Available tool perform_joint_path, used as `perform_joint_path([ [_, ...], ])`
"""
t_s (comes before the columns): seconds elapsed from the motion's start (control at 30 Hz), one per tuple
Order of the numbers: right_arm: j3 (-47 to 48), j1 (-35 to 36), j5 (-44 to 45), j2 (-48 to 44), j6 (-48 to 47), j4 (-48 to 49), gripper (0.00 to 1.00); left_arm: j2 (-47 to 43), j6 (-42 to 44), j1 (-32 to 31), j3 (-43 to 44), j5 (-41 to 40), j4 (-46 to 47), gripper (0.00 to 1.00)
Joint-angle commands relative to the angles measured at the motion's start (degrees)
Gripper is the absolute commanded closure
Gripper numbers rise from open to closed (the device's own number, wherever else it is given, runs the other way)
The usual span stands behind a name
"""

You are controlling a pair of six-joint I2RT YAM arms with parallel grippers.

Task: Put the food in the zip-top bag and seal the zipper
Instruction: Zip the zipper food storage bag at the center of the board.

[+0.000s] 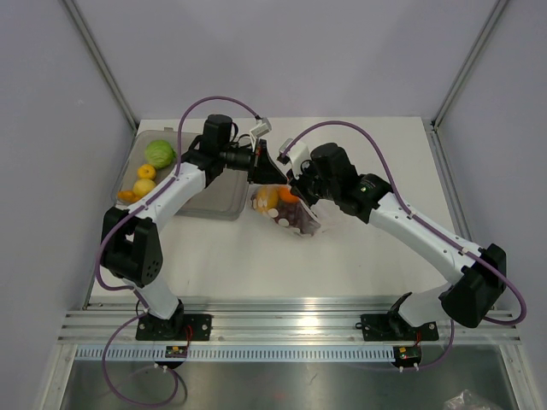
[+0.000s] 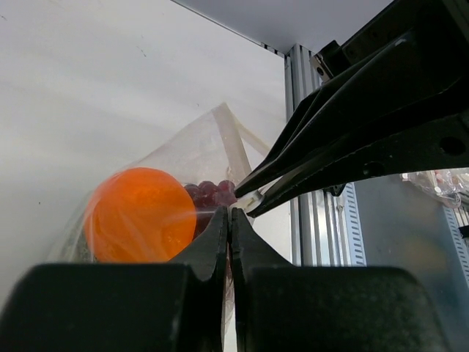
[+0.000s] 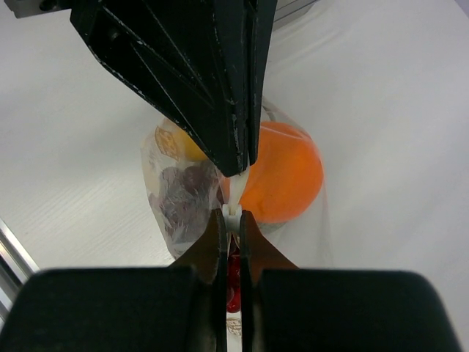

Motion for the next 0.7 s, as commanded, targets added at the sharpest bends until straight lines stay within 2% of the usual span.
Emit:
perform_joint_path([
  [0.0,2.2,0.3,-0.4,-0.5,0.1,3.4,1.00,-0.5,0.5,-0.1,0.1,-0.3,1.6,1.00],
  [0.07,1.7,0.2,-0.2,-0.8,0.0,3.5,1.00,-1.6,-0.2,-0.1,-0.9,-2.1,3.0,1.00],
  [0.2,0.9,0.3,0.2,-2.0,0.1,3.5,1.00,-4.1,-3.5,0.8,-3.6,-11.5,7.2,1.00],
  [0.3,-0.1,0.2,0.6,-2.8,0.2,3.6,1.00,-5.6,-6.9,2.5,-6.4,-14.2,13.0,1.00],
  [0.67,-2.7,0.2,3.8,-5.1,-0.4,3.2,1.00,-8.5,-12.0,9.9,-9.6,-16.9,20.1,1.00],
])
